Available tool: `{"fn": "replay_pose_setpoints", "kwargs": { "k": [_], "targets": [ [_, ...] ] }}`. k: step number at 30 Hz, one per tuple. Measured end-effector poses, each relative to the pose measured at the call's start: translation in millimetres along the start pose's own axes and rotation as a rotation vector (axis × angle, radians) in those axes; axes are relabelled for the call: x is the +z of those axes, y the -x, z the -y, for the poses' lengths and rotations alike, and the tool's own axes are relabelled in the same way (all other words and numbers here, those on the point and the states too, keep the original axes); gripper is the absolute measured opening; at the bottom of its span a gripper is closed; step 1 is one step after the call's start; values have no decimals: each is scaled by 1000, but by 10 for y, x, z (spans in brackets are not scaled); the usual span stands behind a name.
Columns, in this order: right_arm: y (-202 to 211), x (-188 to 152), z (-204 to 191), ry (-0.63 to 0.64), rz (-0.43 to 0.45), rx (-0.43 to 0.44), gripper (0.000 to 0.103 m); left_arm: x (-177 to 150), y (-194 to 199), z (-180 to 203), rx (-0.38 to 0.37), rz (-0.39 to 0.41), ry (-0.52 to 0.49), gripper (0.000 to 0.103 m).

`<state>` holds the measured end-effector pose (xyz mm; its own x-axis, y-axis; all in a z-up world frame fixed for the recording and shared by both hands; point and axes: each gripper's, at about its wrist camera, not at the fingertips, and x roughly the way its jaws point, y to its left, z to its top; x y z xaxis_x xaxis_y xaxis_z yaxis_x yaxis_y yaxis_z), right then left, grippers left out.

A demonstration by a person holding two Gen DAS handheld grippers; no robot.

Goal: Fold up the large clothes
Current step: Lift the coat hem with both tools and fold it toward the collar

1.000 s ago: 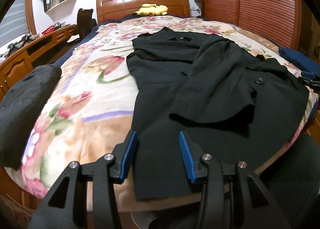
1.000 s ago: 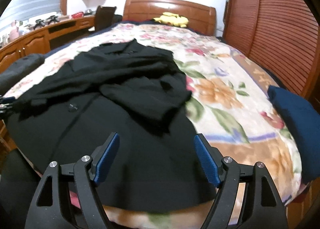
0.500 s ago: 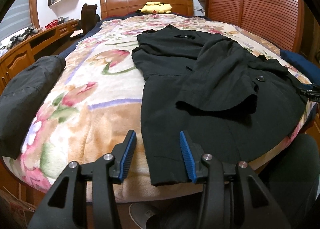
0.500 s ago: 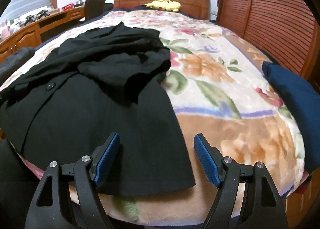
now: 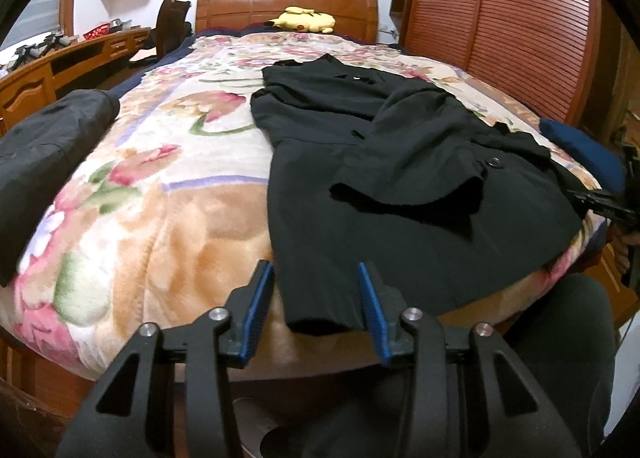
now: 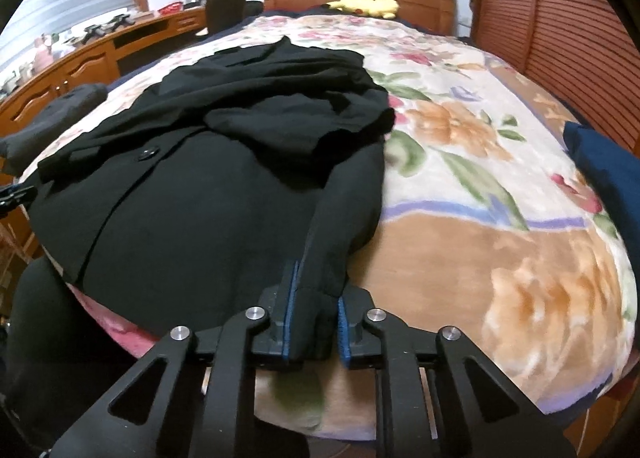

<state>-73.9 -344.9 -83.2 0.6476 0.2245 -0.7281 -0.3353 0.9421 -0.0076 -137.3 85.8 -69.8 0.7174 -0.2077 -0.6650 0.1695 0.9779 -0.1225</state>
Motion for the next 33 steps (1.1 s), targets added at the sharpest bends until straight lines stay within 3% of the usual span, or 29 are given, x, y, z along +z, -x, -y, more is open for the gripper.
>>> {"fn": "replay_pose_setpoints", "kwargs": {
  "k": [5, 6, 18, 33],
  "targets": [
    [39, 38, -80, 3, 33, 24, 8, 19, 46, 43, -23, 14, -12, 3],
    [58, 53, -85, -1, 44, 30, 8, 30, 106, 34, -36, 45, 0, 2],
    [668, 390, -45, -29, 211, 58, 5, 468, 829, 179, -23, 267, -30, 0],
    [1636, 757, -347, 56, 389, 80, 5, 754, 1717, 14, 3, 455, -17, 0]
  ]
}}
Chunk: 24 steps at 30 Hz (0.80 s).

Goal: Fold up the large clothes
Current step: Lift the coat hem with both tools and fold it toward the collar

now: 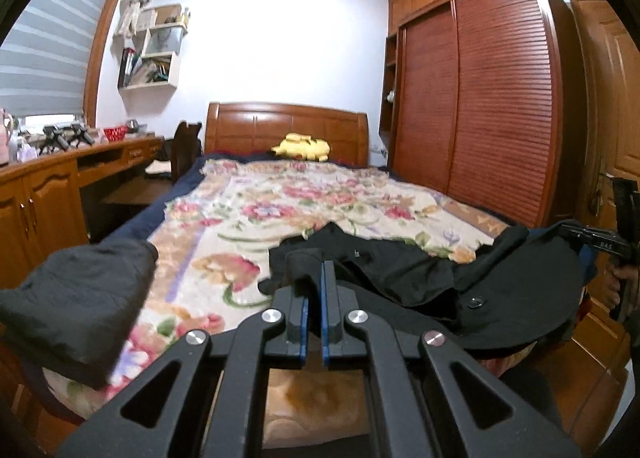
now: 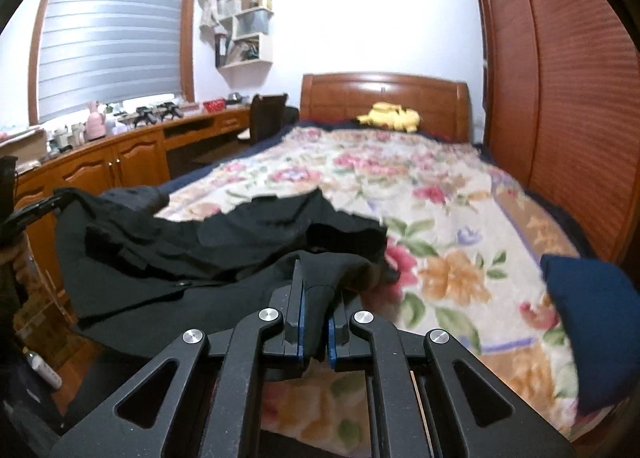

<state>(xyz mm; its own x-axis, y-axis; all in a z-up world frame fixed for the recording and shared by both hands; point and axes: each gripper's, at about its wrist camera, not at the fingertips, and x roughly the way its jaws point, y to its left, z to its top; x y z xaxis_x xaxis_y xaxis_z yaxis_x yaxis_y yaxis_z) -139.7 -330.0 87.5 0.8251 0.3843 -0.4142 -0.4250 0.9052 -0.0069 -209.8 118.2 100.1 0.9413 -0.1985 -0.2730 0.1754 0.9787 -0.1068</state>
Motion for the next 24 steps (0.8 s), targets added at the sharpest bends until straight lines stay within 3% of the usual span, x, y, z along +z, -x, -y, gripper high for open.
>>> {"fn": "replay_pose_setpoints", "kwargs": {
  "k": [7, 11, 16, 24],
  "targets": [
    [327, 227, -118, 42, 53, 1, 5, 132, 313, -25, 1, 54, -16, 0],
    [364, 289, -156, 72, 50, -10, 5, 96, 291, -70, 10, 42, -28, 0],
    [61, 190, -106, 86, -5, -35, 5, -69, -21, -82, 32, -17, -31, 0],
    [-801, -248, 129, 31, -101, -39, 5, -388, -735, -247, 48, -120, -2, 0]
  ]
}}
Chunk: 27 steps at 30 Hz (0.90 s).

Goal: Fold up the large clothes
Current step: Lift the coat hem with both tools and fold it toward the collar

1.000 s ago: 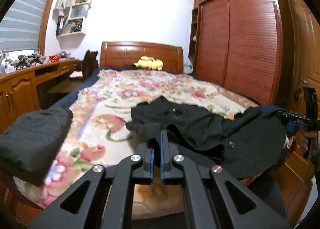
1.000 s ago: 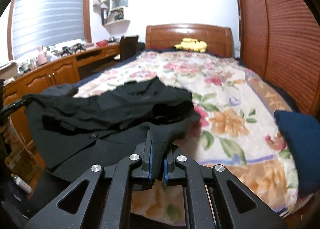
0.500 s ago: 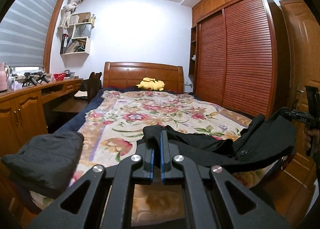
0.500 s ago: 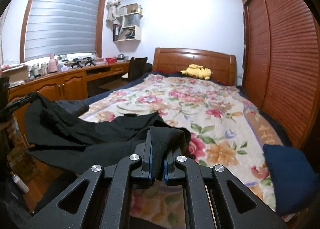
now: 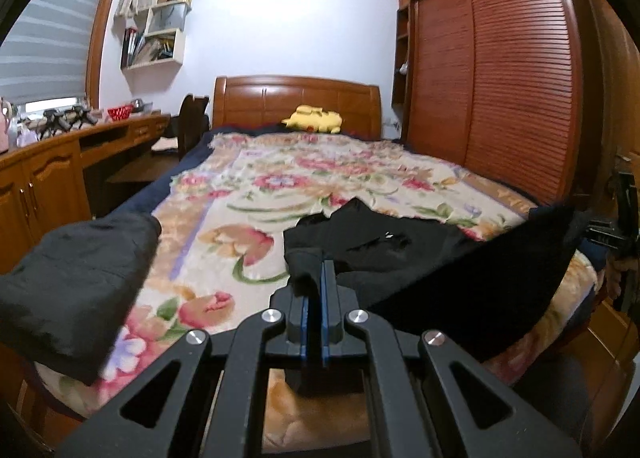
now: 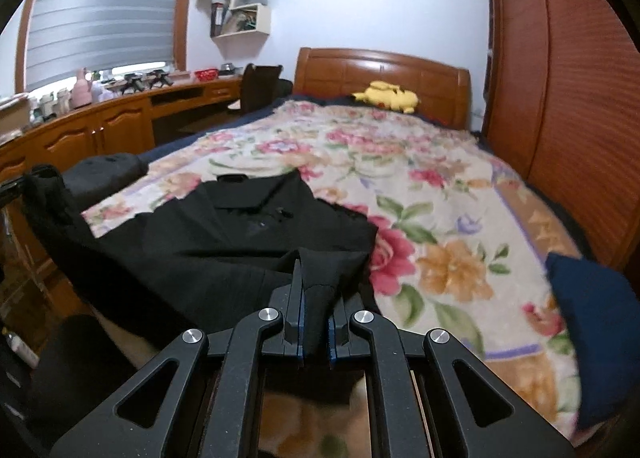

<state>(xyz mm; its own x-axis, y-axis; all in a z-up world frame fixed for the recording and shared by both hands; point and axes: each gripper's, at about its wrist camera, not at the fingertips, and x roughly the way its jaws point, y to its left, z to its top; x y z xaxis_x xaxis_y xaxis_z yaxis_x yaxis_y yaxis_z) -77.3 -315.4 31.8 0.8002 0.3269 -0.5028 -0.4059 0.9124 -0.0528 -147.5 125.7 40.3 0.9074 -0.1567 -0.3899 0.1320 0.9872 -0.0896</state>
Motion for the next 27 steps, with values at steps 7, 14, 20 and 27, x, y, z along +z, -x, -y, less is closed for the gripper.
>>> {"fn": "replay_pose_setpoints", "kwargs": {
  "k": [7, 14, 20, 27],
  "targets": [
    [-606, -95, 148, -40, -14, -19, 5, 45, -691, -129, 12, -51, 13, 0],
    [-1315, 108, 322, -21, -70, -46, 5, 320, -1492, -281, 31, -88, 29, 0],
    [-1883, 462, 519, -6, -88, -76, 5, 635, -2003, -395, 86, -65, 31, 0],
    [-2605, 884, 740, -4, -109, -116, 5, 981, -2638, -535, 148, -67, 48, 0]
  ]
}}
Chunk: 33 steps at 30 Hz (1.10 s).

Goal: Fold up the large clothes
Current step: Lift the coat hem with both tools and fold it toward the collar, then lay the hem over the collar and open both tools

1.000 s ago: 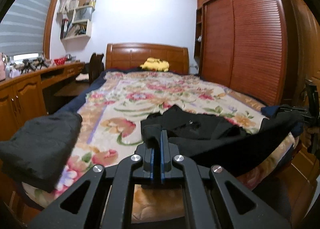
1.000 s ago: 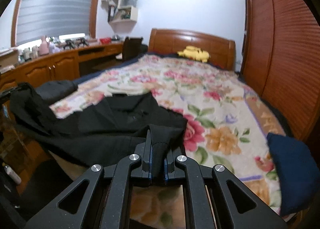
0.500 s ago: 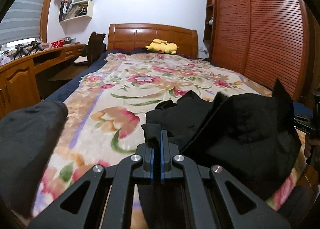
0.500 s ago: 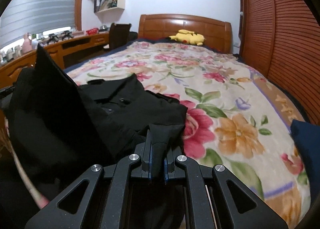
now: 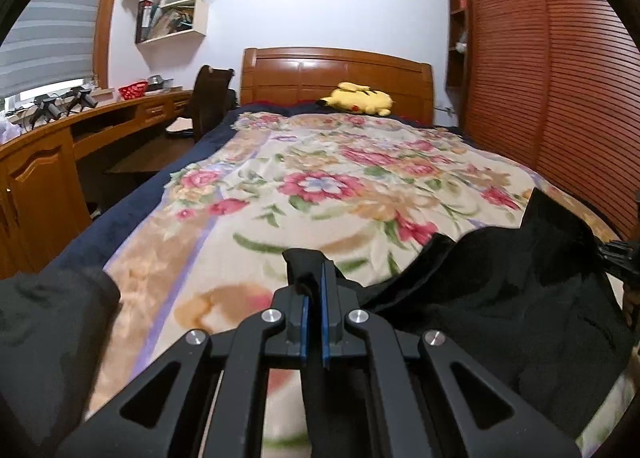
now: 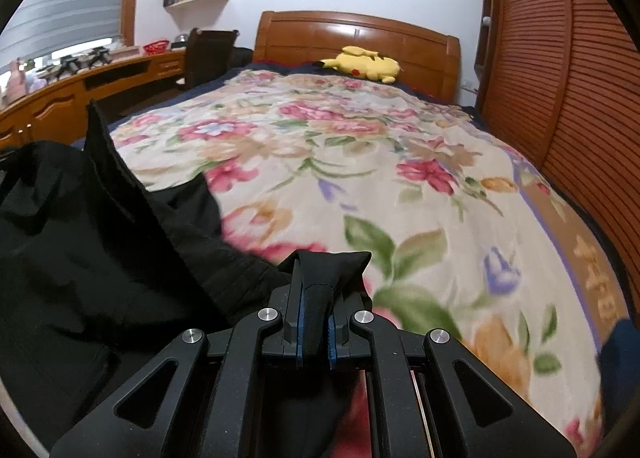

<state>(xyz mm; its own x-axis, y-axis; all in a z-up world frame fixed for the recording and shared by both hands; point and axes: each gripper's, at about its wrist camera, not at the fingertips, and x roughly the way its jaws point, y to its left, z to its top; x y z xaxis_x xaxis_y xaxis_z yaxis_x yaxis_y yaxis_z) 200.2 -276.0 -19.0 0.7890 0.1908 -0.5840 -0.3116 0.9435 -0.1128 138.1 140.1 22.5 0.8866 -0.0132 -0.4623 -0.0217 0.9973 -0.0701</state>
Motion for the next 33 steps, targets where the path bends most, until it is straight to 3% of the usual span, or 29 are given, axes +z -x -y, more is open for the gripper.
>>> {"fn": "replay_pose_setpoints", "kwargs": {
  "k": [8, 12, 17, 20, 21, 22, 24, 33],
  "targets": [
    [-500, 323, 105, 0, -7, -50, 5, 215, -459, -1, 32, -30, -28, 1],
    [-651, 412, 112, 14, -38, -66, 5, 270, -606, -30, 14, -90, -16, 2],
    [-695, 429, 105, 1, -90, -38, 11, 169, -542, 46, 31, -126, -83, 11],
    [-643, 475, 88, 0, -98, -60, 25, 102, -385, 82, 50, -126, -122, 23],
    [-594, 488, 88, -7, -92, -54, 40, 90, -328, 86, 51, -126, -123, 25],
    [-556, 497, 88, -14, -85, -53, 67, 82, -261, 80, 49, -124, -121, 26],
    [-457, 515, 108, -35, -65, -64, 86, 59, -139, 71, 40, -120, -114, 28],
    [128, 271, 4, 34, -38, -92, 86, -481, 423, 222, -52, -186, -132, 35]
  ]
}}
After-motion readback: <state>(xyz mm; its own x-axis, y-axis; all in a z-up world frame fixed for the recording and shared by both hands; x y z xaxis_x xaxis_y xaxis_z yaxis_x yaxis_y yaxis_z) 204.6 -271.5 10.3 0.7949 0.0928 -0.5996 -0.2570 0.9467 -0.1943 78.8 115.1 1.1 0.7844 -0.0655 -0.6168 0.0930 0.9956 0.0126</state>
